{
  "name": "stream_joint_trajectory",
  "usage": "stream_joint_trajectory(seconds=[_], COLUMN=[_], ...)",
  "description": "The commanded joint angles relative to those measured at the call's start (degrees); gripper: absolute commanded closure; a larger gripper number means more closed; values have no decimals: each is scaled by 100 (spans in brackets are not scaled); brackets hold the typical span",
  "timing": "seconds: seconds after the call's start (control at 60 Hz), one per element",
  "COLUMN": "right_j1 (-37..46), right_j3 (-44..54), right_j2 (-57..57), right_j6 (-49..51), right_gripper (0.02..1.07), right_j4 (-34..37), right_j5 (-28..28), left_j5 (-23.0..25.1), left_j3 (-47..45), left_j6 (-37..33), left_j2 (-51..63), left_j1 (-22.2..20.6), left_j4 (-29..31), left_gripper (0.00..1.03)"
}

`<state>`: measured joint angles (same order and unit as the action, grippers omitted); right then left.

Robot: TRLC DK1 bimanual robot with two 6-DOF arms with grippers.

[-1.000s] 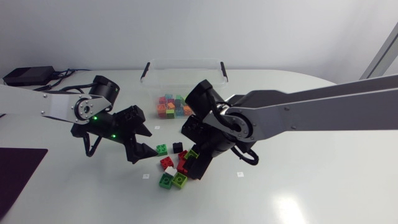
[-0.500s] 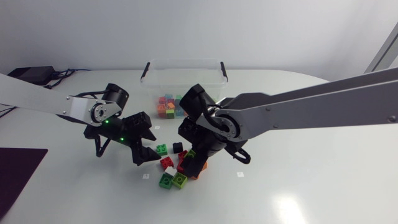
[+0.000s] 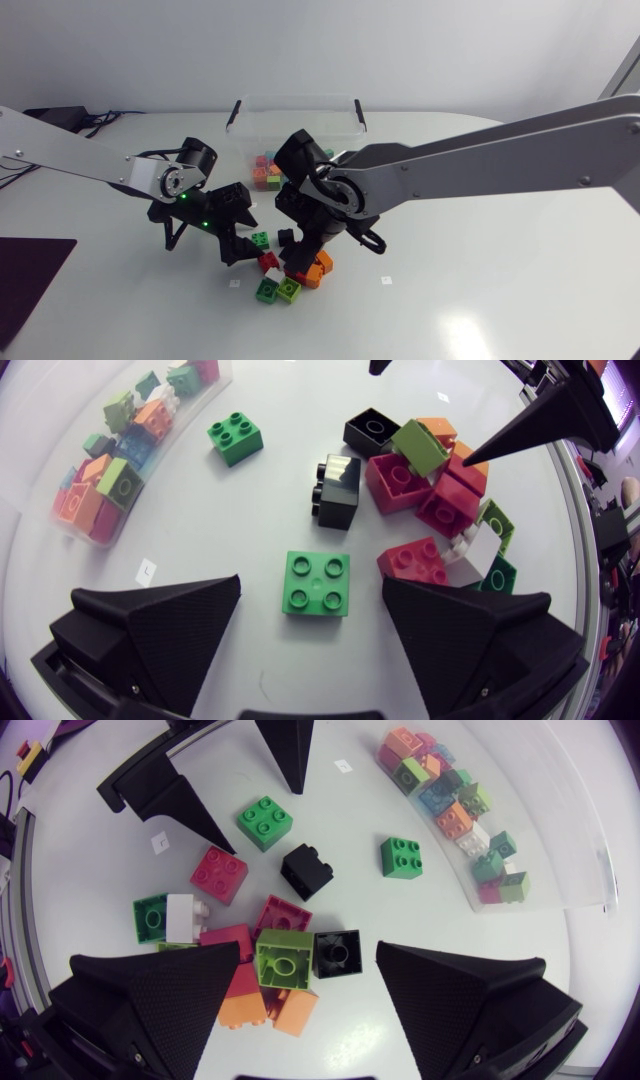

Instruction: Place the duplo bricks in the container

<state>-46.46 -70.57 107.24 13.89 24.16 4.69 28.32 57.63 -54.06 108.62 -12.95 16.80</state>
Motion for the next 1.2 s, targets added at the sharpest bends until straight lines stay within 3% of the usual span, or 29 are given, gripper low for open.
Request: stream_joint_trajectory(seconds=[0.0,0.167,0.283,0.45,0.567,0.7,1.183], right_j1=[-56,-56,-56,-92,-109,-118,207], right_j3=[-115,-124,-142,-142,-107,-10,307], right_j2=[218,315,359,376,385,289,-740], right_j6=[-62,-79,-71,-62,-44,-18,52], right_gripper=[12,15,18,34,53,78,79], right_j4=[45,53,53,36,18,-34,220], right_j5=[85,155,190,208,208,199,120], left_j5=[69,69,69,69,78,78,69], left_j3=[161,179,196,205,196,179,65], left_j6=[-140,-113,-113,-131,-131,-140,-78], left_j2=[177,265,335,388,397,397,-684], left_j1=[-76,-120,-155,-182,-173,-155,-85], left_j4=[-45,-142,-150,-150,-168,-159,368], left_gripper=[4,6,12,39,70,71,73])
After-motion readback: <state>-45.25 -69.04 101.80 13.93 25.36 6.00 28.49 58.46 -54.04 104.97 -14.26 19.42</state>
